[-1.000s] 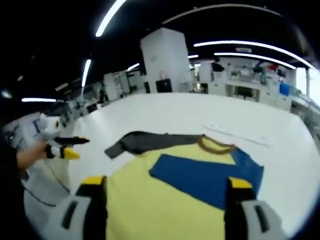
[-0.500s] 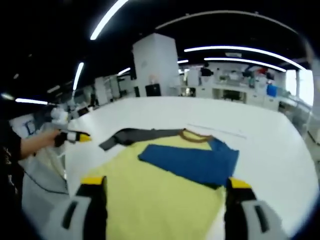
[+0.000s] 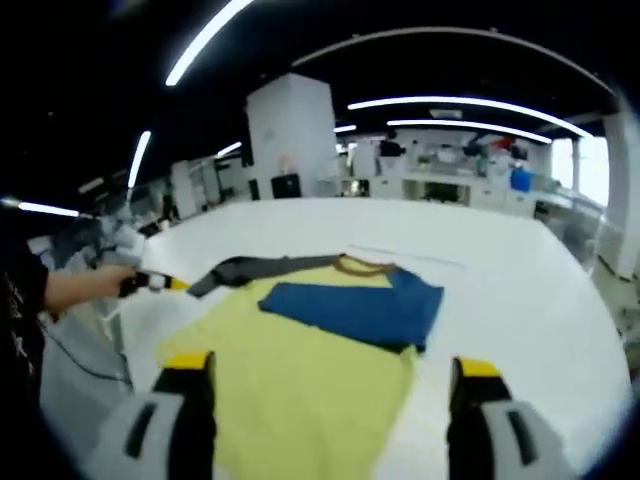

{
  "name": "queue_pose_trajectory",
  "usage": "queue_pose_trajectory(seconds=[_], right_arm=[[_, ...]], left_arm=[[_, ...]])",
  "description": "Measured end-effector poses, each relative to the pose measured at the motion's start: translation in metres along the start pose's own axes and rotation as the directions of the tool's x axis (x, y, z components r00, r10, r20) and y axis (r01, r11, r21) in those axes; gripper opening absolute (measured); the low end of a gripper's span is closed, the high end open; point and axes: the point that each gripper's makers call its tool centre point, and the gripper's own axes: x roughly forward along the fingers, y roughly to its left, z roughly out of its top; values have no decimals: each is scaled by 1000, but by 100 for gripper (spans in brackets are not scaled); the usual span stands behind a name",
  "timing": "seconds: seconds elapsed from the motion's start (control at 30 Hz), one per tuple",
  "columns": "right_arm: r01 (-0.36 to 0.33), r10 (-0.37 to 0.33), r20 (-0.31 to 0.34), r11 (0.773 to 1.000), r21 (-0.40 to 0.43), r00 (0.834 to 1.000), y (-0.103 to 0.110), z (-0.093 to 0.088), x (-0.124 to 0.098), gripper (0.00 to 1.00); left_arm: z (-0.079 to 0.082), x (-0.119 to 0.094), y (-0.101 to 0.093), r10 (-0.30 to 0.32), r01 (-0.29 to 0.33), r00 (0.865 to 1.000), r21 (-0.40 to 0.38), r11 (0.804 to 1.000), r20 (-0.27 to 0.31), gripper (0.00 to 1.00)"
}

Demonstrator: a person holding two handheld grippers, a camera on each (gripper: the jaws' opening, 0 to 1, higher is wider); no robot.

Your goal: Fold the garment on the visible template until the final outline fits inside the template.

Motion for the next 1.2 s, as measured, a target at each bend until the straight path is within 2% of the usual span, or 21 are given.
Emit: queue_pose_trajectory(seconds=[0.13,0.27,0.4,0.47,0.5,0.6,0.67,0.9,1.0,1.03,1.07,1.13,1.2], right_arm=[[9,-9,5,1000,-3,1000,-1,-1,-7,99],[45,-45,-10,999,-23,999,-5,-6,-14,99],[66,-66,-8,997,-29,998,-8,-7,-17,99],[70,-71,-10,997,-27,997,-8,-8,-18,99],[73,-73,-10,997,-28,997,-8,-8,-18,99],[79,-79,-11,997,-22,997,-9,-9,-19,98],[83,-83,-11,996,-25,997,-8,-10,-19,98],[102,-103,-18,994,-50,995,-9,-9,-18,97],[99,-99,-17,994,-41,995,-9,-10,-17,97],[99,-99,-17,994,-41,995,-8,-11,-16,97],[100,-100,-18,994,-43,995,-8,-11,-16,97],[100,-101,-19,994,-43,995,-7,-11,-16,97],[101,-102,-16,994,-43,995,-7,-11,-16,97]], left_arm=[[-2,-2,-1,23,-23,1000,-17,1000,-3,40],[-8,6,0,30,-30,999,-40,999,-19,38],[-6,5,-5,37,-38,999,-49,998,-11,36],[-10,7,-7,39,-41,999,-61,997,-29,36],[-7,12,-1,64,-65,998,-54,996,-23,35],[-7,13,0,84,-86,996,-54,995,-32,32],[-9,10,2,122,-124,991,-45,991,-52,28],[-9,11,7,179,-184,980,-58,981,-88,20],[-8,12,6,157,-165,984,-115,980,-79,5],[-9,13,0,118,-130,990,-189,973,-73,1],[-8,13,3,130,-140,990,-221,965,-59,1],[-8,11,11,144,-154,987,-187,970,-67,1],[-3,9,17,157,-163,986,-167,972,-50,0]])
